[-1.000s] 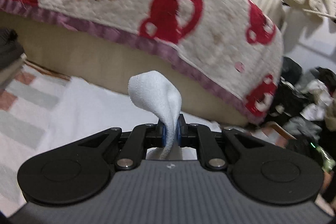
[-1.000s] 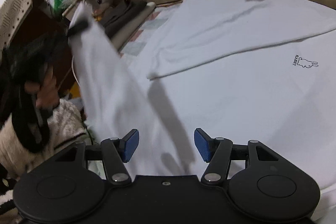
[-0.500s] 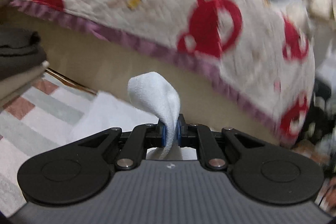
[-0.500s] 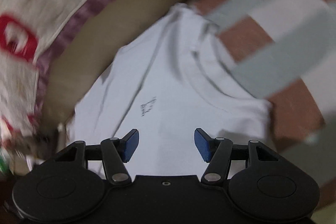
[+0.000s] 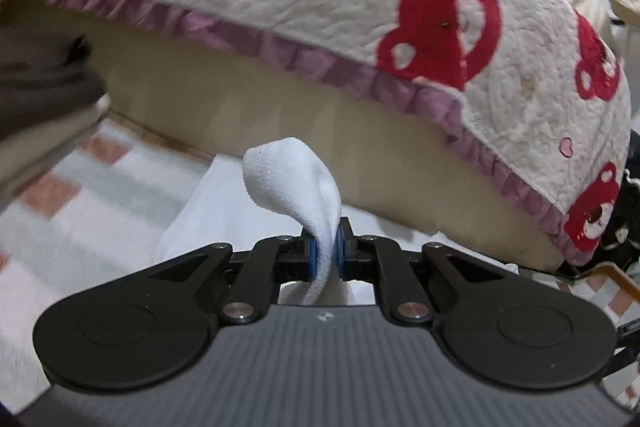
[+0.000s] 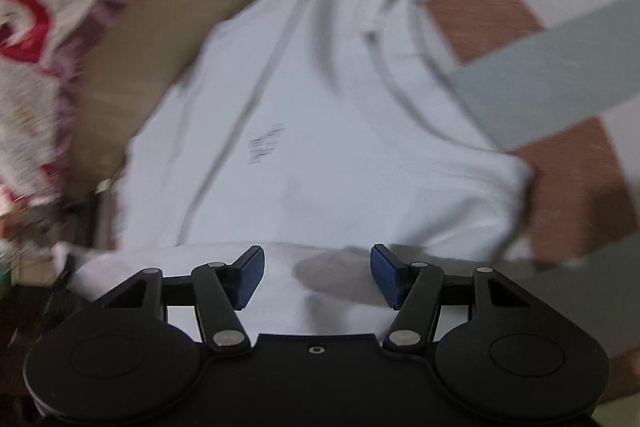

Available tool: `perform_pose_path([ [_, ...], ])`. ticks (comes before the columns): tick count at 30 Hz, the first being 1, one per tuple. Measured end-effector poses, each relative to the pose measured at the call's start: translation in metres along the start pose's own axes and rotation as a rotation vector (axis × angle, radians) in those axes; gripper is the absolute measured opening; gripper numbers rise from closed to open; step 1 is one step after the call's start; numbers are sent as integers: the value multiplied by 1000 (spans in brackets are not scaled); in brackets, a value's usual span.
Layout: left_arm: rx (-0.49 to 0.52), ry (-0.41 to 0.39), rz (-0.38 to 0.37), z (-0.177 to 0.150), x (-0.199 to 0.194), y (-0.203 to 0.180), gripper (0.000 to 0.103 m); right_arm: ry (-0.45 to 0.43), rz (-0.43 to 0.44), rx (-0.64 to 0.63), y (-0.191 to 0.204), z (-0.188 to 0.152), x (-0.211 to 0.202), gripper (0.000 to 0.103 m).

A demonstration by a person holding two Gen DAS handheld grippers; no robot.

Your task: Fold clothes

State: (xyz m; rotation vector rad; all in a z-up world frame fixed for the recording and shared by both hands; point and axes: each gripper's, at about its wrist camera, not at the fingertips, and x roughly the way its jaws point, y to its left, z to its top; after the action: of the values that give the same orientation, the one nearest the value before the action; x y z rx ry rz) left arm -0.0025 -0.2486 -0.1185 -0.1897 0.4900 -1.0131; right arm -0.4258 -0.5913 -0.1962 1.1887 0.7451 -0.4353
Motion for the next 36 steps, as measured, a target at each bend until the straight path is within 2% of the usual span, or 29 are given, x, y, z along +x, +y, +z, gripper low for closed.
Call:
perform_pose_path([
  [2, 22, -46, -3, 13, 10, -5, 9, 15, 14, -79, 13, 2, 5, 65],
  [4, 31, -83, 33, 27, 26, -8, 10, 9, -43, -163, 24, 3, 6, 65],
  [5, 42, -90, 73, 31, 35, -10, 10, -7, -74, -171, 25, 3, 6, 65],
  [6, 58, -80, 143, 31, 47, -11, 13, -23, -105, -178, 25, 3, 5, 65],
  [8, 56, 0, 251, 29, 70, -13, 29, -79, -144, -141, 18, 6, -3, 65],
  [9, 41, 62, 255, 26, 78, -14, 46, -121, -150, -95, 11, 10, -10, 65],
  [11, 16, 151, 128, 12, 75, -22, 49, -203, -162, -2, -4, 17, -24, 65],
  [14, 35, 248, -88, -20, 53, -51, 52, -291, -164, 203, -39, 20, -49, 65],
  [16, 47, 377, -205, -42, 43, -80, 52, -298, -201, 341, -64, 15, -60, 67],
  [18, 92, 466, -308, -59, 27, -110, 52, -289, -144, 426, -75, 12, -61, 67],
  [21, 231, 521, -428, -83, 5, -151, 52, -190, -139, 342, -65, 16, -43, 68],
  [23, 317, 558, -454, -100, -1, -171, 52, -122, -137, 282, -58, 18, -31, 72],
  [24, 338, 573, -456, -109, -3, -177, 52, -119, -154, 224, -52, 19, -27, 73],
  [25, 350, 590, -459, -116, -4, -181, 52, -117, -173, 164, -45, 20, -24, 61],
  [26, 352, 608, -462, -123, -3, -183, 52, -116, -191, 104, -38, 21, -21, 39],
  [27, 354, 626, -465, -128, -1, -184, 52, -119, -186, 47, -30, 21, -21, 8],
  [28, 358, 638, -462, -133, -1, -185, 52, -123, -180, -11, -22, 20, -20, 7],
  [30, 350, 658, -451, -139, -1, -184, 52, -252, -246, -160, 4, 9, -47, 6],
  [32, 300, 676, -468, -143, -2, -177, 52, -329, -256, -192, 14, -2, -70, 5],
  [35, 292, 707, -480, -151, 1, -180, 52, -271, -341, -185, 10, 1, -59, 4],
  [36, 317, 705, -474, -154, 1, -184, 49, -213, -378, -194, 8, 4, -47, 4],
])
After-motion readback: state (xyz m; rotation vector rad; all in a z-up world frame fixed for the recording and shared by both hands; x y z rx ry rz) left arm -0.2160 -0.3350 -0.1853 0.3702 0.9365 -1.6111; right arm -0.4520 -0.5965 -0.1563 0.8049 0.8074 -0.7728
